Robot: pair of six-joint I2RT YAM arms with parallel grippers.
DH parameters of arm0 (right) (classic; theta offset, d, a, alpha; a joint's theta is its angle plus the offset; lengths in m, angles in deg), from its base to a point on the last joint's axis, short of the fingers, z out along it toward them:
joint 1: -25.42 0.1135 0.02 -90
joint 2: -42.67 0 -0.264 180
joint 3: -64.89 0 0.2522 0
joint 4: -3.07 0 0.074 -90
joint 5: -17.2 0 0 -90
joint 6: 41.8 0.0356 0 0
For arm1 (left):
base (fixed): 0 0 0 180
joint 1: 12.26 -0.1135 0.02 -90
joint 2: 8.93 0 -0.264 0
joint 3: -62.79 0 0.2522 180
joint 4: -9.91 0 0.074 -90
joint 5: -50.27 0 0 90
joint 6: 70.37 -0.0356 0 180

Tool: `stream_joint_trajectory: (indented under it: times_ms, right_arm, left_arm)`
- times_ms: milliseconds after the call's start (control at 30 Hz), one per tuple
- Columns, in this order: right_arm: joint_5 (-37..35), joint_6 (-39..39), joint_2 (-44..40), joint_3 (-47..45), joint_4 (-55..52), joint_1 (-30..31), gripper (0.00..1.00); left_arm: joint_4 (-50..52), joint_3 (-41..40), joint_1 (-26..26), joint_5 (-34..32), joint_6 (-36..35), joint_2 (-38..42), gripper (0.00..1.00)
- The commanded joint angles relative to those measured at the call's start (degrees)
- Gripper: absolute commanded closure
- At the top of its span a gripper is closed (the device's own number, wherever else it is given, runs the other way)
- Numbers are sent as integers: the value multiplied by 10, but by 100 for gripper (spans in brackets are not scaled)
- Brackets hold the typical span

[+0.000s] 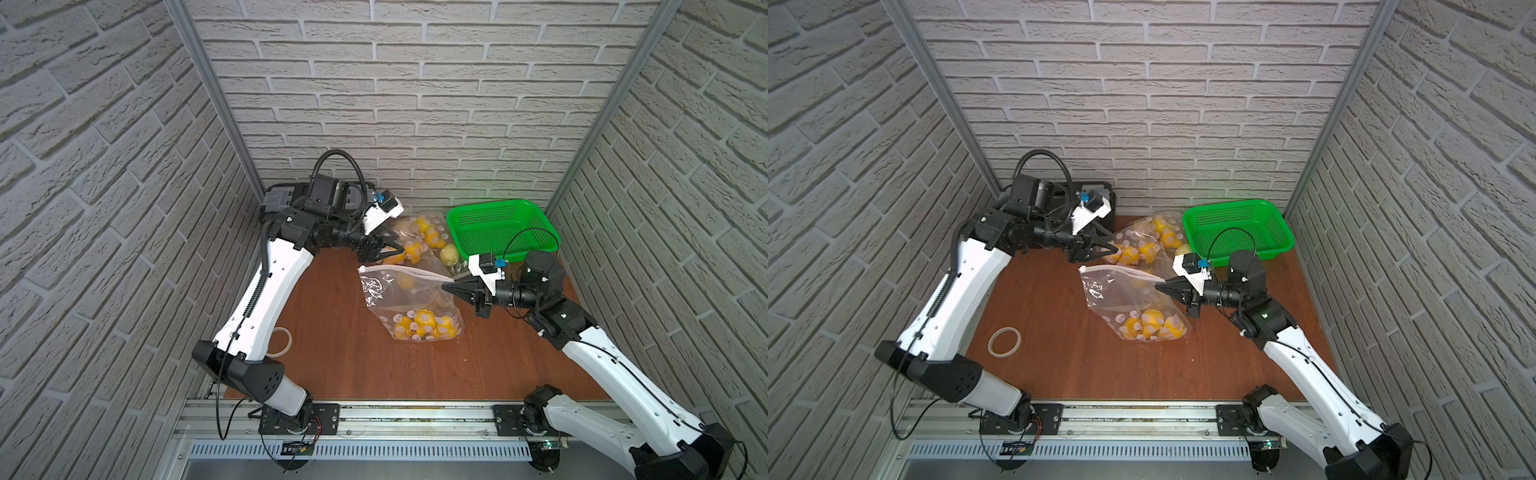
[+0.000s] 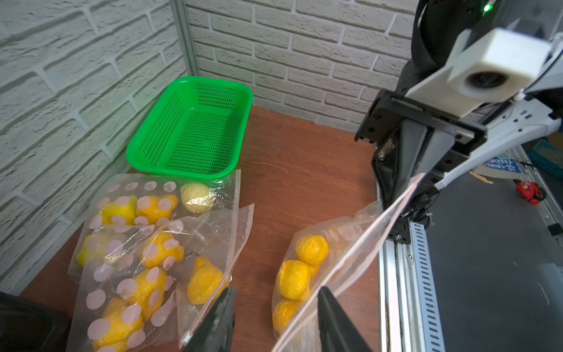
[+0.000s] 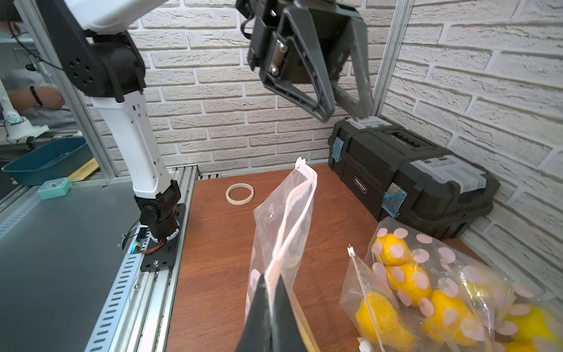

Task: Open the zip-top bag and take out the pear
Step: Unzip the zipper on the zipper food storage bag, then open the zipper of the food storage bag at the center of the board.

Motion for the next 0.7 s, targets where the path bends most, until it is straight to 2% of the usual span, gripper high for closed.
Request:
stream_joint_trajectory:
  times_ms: [0, 267, 567, 667]
  right_arm:
    - [20, -40, -13, 27, -18, 2, 97]
    - [21, -52, -2, 50, -41, 2, 97]
    - [34, -52, 4, 52, -46, 2, 97]
    - [44, -53, 4, 53, -45, 2, 97]
  left_arm:
    - [76, 34, 27, 5, -53, -27, 54]
    - [75, 37, 41, 47, -64, -28, 50]
    - [5, -25, 41, 74, -25, 22, 46]
    - [-7, -28, 44, 67, -15, 17, 48]
